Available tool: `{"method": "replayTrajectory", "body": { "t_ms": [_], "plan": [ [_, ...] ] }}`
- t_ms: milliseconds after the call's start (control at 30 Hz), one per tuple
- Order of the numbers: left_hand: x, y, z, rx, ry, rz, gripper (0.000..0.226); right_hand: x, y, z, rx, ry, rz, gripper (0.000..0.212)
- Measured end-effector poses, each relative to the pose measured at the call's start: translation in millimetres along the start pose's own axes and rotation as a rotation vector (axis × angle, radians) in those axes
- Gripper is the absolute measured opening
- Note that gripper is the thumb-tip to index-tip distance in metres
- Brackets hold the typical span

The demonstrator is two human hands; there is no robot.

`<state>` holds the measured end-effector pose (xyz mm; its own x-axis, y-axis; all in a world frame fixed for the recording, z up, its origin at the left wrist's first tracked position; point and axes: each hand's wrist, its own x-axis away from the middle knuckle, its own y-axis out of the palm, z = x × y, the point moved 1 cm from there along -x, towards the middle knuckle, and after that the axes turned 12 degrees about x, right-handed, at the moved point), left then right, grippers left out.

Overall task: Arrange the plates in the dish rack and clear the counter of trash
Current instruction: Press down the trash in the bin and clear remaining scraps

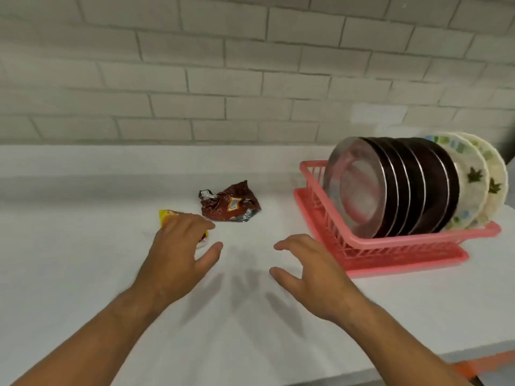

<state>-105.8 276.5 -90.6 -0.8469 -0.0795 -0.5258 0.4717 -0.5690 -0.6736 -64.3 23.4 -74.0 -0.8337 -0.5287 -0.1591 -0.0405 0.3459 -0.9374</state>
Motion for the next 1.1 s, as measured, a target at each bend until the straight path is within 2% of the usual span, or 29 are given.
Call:
{"method": "replayTrajectory", "body": {
  "t_ms": [133,200,267,333,500,633,767,867,1000,1100],
  "plan": [
    [-43.2,5.7,-54.4,-0.239,-0.119,-0.266,0.072,-49.3,17.1,-23.1,-0.012,0.068,-0.017,0.049],
    [-49.5,19.5,-77.6,-0.312,-0.203,-0.384,0.078,-64.3,28.0,-29.9,0.003,0.075,-0.032,0.051],
    [-47.1,32.6,-96.6,-0.278,-0.264,-0.420,0.077,-78.0,35.5,-32.7,0.023,0.084,-0.052,0.053],
    [-41.7,44.4,-109.9,-0.221,-0.278,-0.419,0.072,-97.3,37.6,-32.2,0.015,0.109,-0.048,0.055],
    [-35.4,59.3,-119.9,-0.232,-0.132,-0.317,0.059,-167.9,34.4,-29.0,-0.047,0.237,0.032,0.069],
    [-35.1,59.9,-129.7,-0.135,-0.059,-0.254,0.055,-219.4,58.5,-42.8,0.080,0.286,-0.074,0.087],
    [-43.7,61.9,-137.0,-0.074,-0.028,-0.156,0.038,-248.7,95.8,-46.7,0.162,0.336,-0.183,0.099],
    [-53.3,62.0,-142.6,0.011,-0.053,-0.085,0.035,-254.9,114.9,-39.9,0.192,0.348,-0.199,0.092],
    [-64.8,64.6,-152.2,0.112,-0.173,-0.120,0.024,-248.8,127.4,-31.7,0.200,0.326,-0.040,0.066],
    [-69.9,63.6,-155.8,0.132,-0.183,-0.129,0.032,-241.4,126.6,-24.5,0.176,0.303,-0.036,0.058]
  ]
}}
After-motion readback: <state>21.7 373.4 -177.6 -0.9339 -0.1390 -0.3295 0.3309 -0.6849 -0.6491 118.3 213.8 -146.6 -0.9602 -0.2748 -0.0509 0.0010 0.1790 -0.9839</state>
